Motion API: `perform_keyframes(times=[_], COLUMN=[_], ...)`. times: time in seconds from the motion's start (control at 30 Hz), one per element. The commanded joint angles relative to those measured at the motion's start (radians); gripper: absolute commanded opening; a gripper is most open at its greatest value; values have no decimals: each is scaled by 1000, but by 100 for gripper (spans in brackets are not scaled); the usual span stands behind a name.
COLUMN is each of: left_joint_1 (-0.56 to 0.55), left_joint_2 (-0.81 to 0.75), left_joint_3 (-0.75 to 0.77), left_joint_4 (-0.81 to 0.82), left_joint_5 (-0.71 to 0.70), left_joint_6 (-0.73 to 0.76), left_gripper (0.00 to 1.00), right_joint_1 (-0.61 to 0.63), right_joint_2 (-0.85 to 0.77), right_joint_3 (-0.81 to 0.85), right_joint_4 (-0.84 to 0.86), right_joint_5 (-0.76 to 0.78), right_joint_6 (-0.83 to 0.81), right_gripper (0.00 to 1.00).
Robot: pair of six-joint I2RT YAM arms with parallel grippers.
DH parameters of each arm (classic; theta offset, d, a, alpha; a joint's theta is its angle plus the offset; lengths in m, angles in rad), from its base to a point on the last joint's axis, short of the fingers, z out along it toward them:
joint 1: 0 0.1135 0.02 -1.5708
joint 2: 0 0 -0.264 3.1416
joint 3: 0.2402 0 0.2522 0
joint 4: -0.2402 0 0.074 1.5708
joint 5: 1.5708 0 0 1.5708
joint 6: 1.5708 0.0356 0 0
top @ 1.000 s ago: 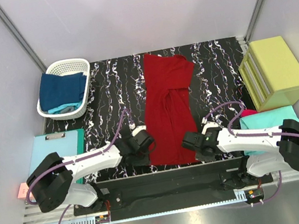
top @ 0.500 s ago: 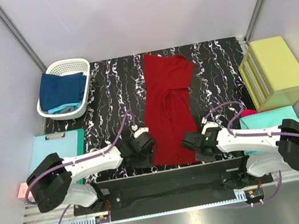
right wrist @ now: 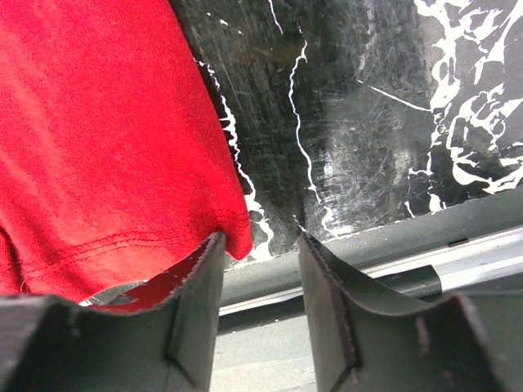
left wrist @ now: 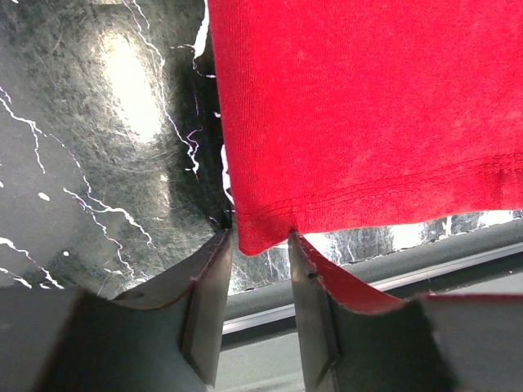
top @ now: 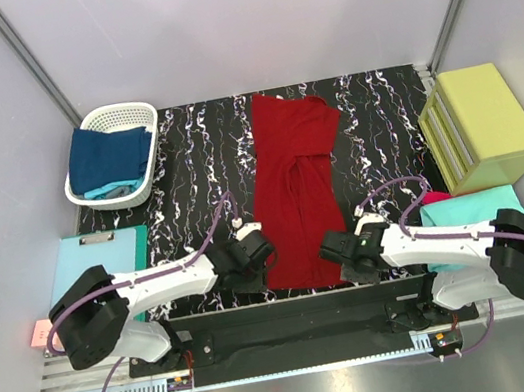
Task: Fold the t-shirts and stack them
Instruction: Grab the bottom of the folded rectangular tshirt with both arms
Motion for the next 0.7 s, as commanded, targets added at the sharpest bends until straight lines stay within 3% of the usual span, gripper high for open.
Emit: perform_keyframes(times=[0.0, 0.2, 0.57, 0.67], left_joint_1=[-5, -5, -5, -5], left_joint_2=[18, 23, 20, 17], left_joint_3=[25, 26, 26, 25], left_joint_4=[12, 13, 15, 13], left_joint_5=[-20, -14, -9, -8], left_joint_6=[-2, -5, 0, 0], left_gripper=[36, 32, 26, 25], right_joint_1=[7, 7, 8, 7], right_joint_2=[26, 37, 74, 84], right_joint_3=[31, 38, 44, 45], right_joint_4=[-17, -14, -6, -6], right_joint_5=[44, 42, 27, 22], right_joint_6=[10, -1, -7, -7], right_gripper=[47, 35, 30, 22])
